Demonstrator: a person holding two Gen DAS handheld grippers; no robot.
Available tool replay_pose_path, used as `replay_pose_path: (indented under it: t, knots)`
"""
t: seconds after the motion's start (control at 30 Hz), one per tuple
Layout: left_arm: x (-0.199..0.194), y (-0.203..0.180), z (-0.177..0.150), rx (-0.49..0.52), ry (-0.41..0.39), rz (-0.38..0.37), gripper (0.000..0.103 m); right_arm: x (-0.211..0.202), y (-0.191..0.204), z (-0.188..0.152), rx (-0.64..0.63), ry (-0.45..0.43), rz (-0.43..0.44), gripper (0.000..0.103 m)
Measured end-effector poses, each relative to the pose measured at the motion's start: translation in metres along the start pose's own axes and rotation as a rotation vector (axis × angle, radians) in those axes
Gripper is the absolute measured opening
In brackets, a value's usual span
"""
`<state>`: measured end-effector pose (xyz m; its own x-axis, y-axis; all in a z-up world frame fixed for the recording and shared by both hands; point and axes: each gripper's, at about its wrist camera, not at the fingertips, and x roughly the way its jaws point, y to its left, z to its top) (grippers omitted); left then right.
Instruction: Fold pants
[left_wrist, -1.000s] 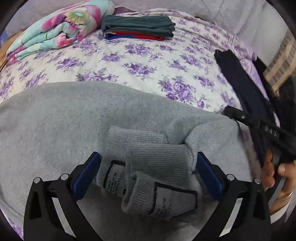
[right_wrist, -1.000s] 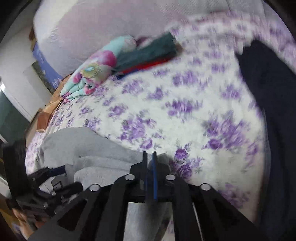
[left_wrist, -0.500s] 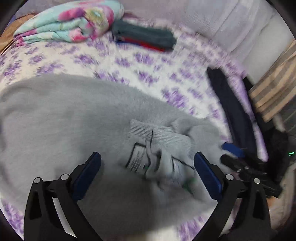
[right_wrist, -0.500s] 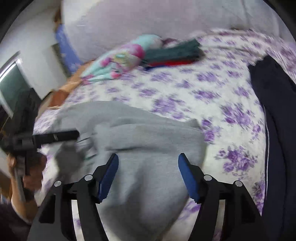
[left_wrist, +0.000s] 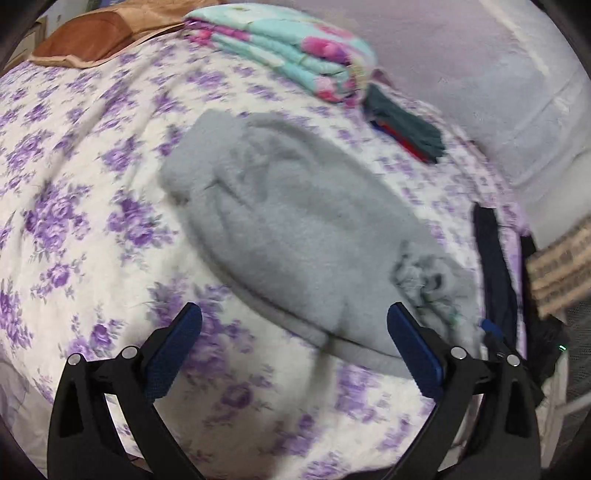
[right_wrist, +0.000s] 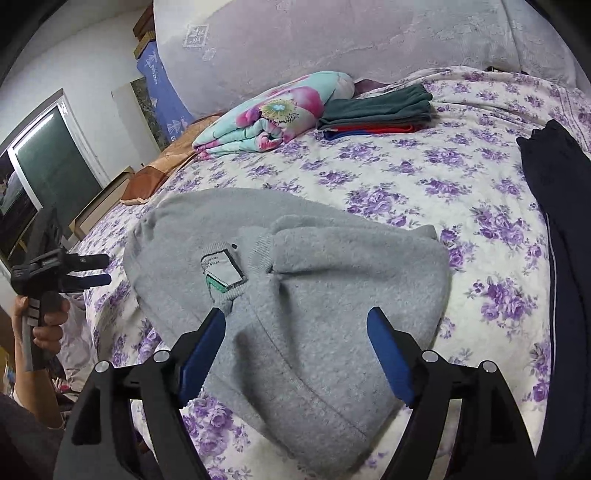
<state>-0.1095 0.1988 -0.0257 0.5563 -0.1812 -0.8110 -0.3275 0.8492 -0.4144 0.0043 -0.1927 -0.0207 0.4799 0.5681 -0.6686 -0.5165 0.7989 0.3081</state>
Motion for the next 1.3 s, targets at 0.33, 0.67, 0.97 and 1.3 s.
replay_pose_path:
  t: [0.33,0.67,0.97,1.3]
  knots:
    - [0.069,0.002,0.053,-0.056,0.011,0.087,0.051,0.003,-0.012,0.000,0.036,-0.007,-0.036,0.080]
    - [-0.029,-0.207,-0.011,0.691,-0.233,-0.083,0.041,0.005,-0.045,0.003,0.216,-0.037,0.098,0.080]
    - [0.055,-0.230,-0.017,0.631,0.164,-0.269,0.065,-0.029,-0.084,-0.005,0.332,-0.088,0.025,0.090]
    - [0.026,-0.164,0.019,0.515,-0.174,0.096,0.094,0.037,-0.056,0.086,0.380,-0.036,0.232,0.099]
